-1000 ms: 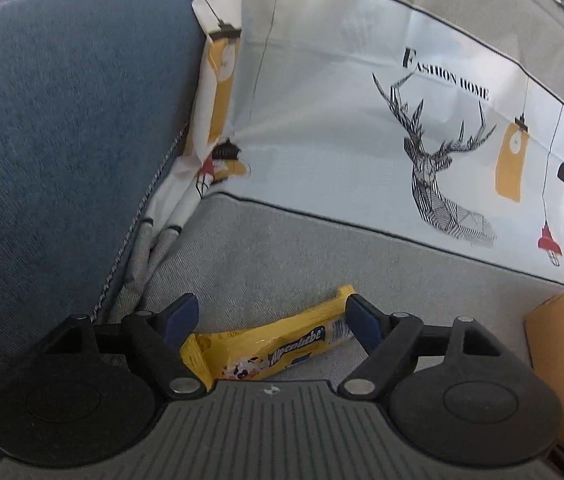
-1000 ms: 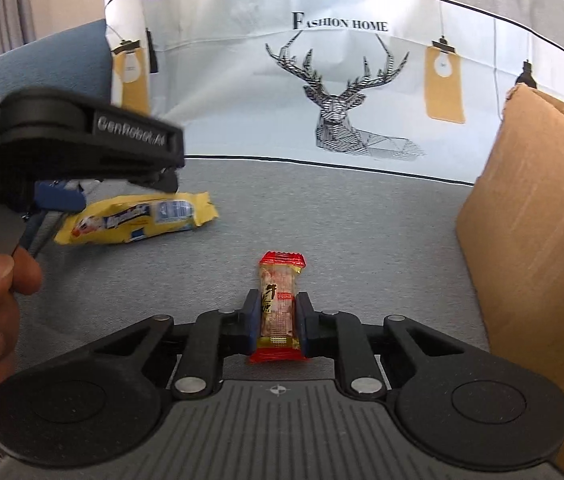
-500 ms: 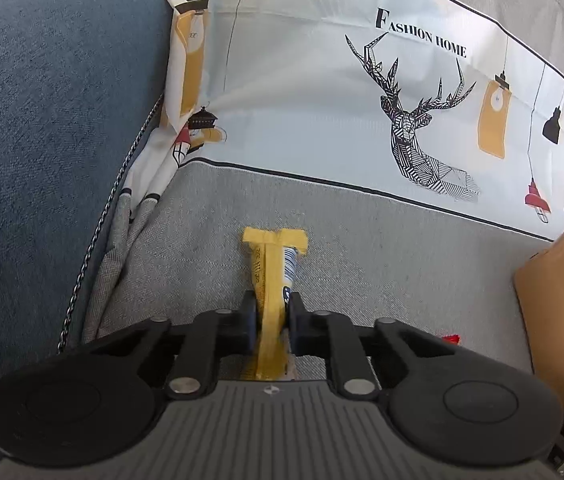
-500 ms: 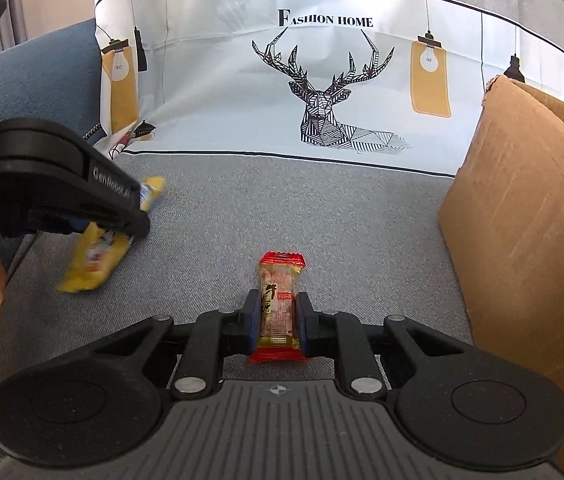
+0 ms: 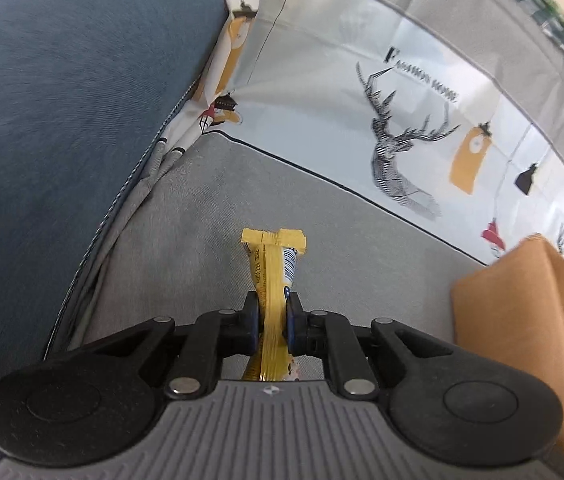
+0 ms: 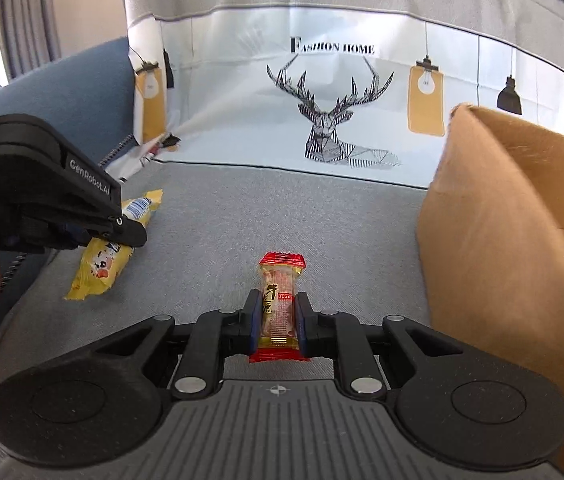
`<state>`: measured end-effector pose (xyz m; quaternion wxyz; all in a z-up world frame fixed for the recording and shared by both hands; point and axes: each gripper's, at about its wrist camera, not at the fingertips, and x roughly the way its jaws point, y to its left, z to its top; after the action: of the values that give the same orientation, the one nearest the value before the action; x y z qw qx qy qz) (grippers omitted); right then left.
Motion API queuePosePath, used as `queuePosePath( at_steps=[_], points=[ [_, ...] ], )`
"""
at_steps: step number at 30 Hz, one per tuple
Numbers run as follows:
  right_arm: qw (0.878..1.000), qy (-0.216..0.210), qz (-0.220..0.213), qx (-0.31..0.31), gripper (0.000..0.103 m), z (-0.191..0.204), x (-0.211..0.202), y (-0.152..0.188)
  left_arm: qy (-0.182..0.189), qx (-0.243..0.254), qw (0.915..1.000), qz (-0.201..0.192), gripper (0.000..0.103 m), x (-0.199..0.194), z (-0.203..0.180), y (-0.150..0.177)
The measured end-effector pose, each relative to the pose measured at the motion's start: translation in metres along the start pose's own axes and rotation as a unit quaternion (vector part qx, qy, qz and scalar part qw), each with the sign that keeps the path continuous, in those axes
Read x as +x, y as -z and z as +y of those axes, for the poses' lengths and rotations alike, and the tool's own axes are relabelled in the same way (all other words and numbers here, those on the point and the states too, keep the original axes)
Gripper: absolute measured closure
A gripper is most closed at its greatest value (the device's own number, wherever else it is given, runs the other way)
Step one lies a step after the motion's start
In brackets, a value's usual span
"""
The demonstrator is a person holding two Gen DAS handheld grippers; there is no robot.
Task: Organize snacks
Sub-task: 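Lift the yellow bar and red-wrapped bar and carry both over the box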
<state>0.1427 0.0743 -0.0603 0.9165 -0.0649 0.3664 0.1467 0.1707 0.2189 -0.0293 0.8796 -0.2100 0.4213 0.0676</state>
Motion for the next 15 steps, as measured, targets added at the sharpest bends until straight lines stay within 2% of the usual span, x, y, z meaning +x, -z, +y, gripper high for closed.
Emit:
queuePosePath(
  at_steps=[11, 15],
  points=[
    [0.997, -0.027, -0.078, -0.001, 0.085, -0.041, -0.093, -0.003, 0.021, 0.022, 0.9968, -0.074, 0.090, -0.089, -0.038, 0.046],
    [0.990, -0.033, -0.135, 0.022, 0.085, -0.077, -0.138, -0.012, 0.029, 0.041, 0.9937, -0.100, 0.090, -0.111, -0.058, 0.059]
  ],
)
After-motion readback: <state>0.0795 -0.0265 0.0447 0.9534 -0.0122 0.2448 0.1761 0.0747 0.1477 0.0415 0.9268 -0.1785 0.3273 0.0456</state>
